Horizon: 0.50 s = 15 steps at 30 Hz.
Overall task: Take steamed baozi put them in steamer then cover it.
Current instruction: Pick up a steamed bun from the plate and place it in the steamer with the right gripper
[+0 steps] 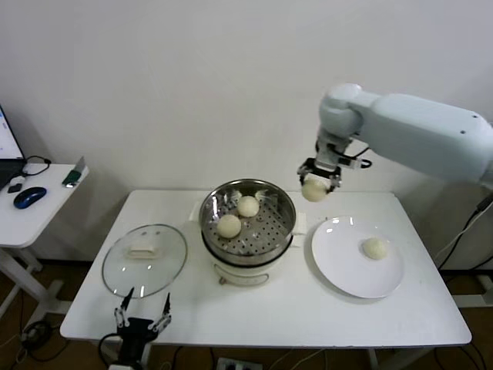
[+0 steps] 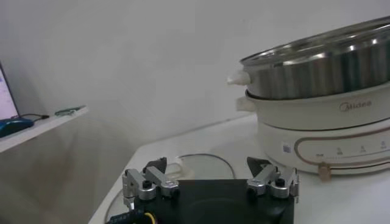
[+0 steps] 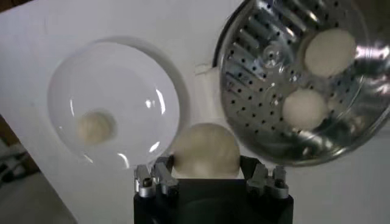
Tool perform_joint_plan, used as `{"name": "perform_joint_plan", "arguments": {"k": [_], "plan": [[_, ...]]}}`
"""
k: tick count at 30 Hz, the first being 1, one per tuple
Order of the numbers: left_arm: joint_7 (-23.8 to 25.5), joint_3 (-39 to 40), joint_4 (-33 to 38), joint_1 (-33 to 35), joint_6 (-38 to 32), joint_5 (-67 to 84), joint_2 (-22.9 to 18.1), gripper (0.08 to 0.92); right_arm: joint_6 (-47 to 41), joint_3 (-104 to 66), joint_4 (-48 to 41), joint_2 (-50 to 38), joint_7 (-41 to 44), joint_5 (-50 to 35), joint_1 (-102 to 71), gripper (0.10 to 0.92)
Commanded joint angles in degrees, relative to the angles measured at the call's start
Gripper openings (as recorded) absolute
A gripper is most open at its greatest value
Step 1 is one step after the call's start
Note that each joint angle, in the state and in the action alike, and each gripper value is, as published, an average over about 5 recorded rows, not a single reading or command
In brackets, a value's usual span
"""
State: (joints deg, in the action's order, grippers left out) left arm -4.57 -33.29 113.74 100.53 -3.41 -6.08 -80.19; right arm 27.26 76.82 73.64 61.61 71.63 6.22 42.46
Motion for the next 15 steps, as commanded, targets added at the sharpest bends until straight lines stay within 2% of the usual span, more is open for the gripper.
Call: {"name": "perform_joint_plan", "arguments": {"k": [1, 15], "plan": [[0.03, -0.13, 0.23, -0.28, 0.38, 0.58, 1.01, 0.823, 4.34, -0.82, 0.99, 11.62, 0.61, 2.73, -2.67, 0.712], [0.04, -0.28, -0.14, -0.81, 0.59, 1.90, 1.90, 0.823, 4.27, 0.19, -0.95, 17.39, 0.31, 5.91, -12.24, 0.712]]}}
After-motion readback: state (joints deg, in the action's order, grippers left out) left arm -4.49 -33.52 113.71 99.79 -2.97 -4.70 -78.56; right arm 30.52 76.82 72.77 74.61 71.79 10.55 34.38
